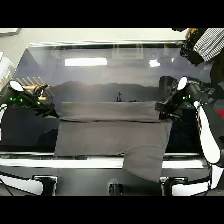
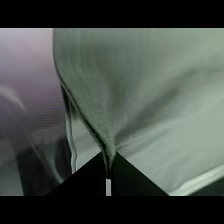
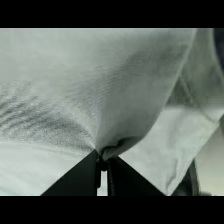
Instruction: Fold the clothes and pants, and hang the long-sleeved shirts on hangers.
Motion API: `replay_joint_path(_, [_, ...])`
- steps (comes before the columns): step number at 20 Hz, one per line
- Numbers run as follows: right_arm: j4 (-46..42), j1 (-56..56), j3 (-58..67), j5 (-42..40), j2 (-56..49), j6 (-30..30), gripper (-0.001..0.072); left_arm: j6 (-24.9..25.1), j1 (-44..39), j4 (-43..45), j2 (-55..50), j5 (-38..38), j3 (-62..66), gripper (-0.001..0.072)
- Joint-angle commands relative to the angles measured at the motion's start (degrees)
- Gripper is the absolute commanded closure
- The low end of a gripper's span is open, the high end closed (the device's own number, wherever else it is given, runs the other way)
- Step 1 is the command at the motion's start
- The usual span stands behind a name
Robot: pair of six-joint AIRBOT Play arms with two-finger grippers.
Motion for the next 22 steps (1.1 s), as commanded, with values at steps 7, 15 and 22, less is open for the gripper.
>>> replay_joint_path(7, [-0.85, -0.04, -2.10, 2.05, 0.17, -0.09, 0.0673, 2.10, 0.85, 0.72, -0.55, -2.16, -2.01, 0.0684])
replay_joint_path(15, [-1.05, -3.10, 2.05, 6.97, 0.46, -6.38, 0.0257, 0.26, 2.08, 0.52, 1.11, -5.66, -1.73, 0.0227])
replay_joint_path(22, [-1.11, -17.40, -7.93, 11.21, 12.76, -8.04, 0.0076, -2.12, 11.08, 7.52, 15.98, -4.92, -18.05, 0.0231])
